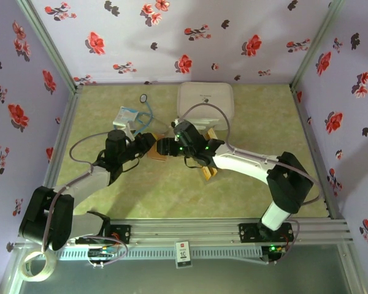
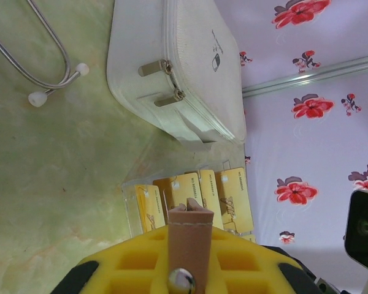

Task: Put the credit cards into the card holder
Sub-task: Open the button on the card holder.

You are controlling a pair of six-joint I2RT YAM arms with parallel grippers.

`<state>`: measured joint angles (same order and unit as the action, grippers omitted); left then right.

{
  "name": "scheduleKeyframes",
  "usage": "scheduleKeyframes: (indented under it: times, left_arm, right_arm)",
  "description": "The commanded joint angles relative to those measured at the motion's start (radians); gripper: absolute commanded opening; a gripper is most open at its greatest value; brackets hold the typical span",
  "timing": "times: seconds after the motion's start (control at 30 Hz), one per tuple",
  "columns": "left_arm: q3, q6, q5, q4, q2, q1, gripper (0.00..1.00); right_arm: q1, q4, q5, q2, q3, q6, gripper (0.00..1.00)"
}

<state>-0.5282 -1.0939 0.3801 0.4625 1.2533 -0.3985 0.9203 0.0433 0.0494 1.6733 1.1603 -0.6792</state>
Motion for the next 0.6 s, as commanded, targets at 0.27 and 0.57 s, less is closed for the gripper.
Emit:
scheduleKeyframes:
  times: [0.27, 0.57]
  left_arm:
    - [-0.020, -0.015, -0.020, 0.015, -0.014, -0.010, 0.01]
    - [-0.007, 0.005, -0.026, 0.005, -0.008, -0.010, 0.01]
  right_arm:
    - [0.016, 0.110, -0.198, 0.078, 0.044, 0.042, 0.58]
    - [0.006, 0.242, -0.347, -0.090, -0.086, -0.006, 0.49]
